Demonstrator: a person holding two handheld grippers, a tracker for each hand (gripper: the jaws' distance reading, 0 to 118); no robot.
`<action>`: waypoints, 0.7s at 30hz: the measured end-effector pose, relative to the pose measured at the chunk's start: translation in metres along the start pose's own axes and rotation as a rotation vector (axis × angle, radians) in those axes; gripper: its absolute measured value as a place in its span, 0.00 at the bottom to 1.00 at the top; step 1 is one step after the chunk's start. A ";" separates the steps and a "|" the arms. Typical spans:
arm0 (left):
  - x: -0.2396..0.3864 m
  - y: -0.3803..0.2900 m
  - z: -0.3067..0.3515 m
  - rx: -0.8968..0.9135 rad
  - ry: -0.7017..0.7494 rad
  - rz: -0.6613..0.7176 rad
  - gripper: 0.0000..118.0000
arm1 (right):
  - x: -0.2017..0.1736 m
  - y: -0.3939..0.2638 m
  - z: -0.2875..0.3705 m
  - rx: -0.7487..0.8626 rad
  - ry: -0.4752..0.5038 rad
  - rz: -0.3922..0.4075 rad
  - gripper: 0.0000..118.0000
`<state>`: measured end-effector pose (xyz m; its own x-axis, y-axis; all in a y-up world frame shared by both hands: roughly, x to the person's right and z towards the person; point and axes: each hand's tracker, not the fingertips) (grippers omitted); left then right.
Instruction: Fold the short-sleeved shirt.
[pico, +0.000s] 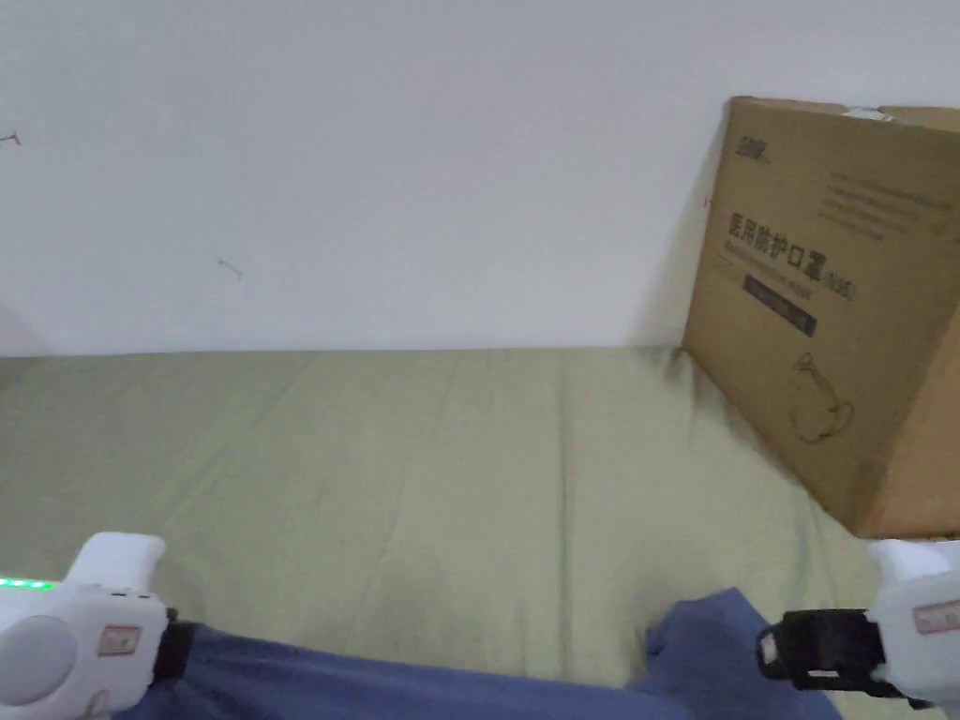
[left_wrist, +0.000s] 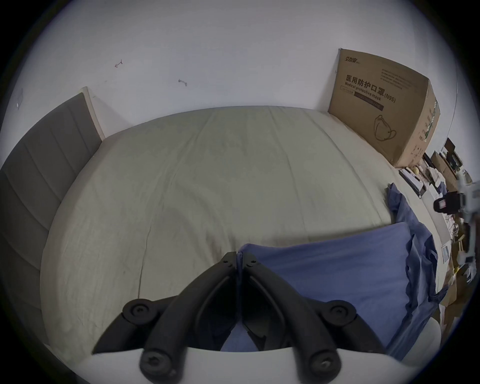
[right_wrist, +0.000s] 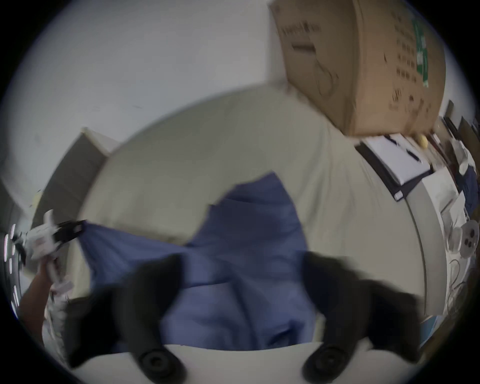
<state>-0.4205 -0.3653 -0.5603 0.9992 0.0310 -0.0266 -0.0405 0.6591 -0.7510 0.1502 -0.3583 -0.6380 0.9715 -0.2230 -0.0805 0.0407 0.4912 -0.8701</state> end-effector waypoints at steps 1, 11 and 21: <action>0.000 -0.001 0.001 0.000 -0.006 0.006 0.01 | 0.004 0.003 -0.010 0.002 -0.030 -0.031 0.95; -0.005 -0.027 -0.018 -0.065 -0.006 0.032 0.01 | 0.031 0.027 -0.105 -0.135 -0.159 -0.066 0.87; -0.006 -0.045 -0.036 -0.115 0.004 0.061 0.01 | -0.028 0.021 -0.105 -0.139 -0.274 0.200 0.00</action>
<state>-0.4246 -0.4222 -0.5498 0.9949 0.0652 -0.0776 -0.1009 0.5654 -0.8186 0.0990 -0.4302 -0.7056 0.9842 0.1088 -0.1393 -0.1706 0.3790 -0.9095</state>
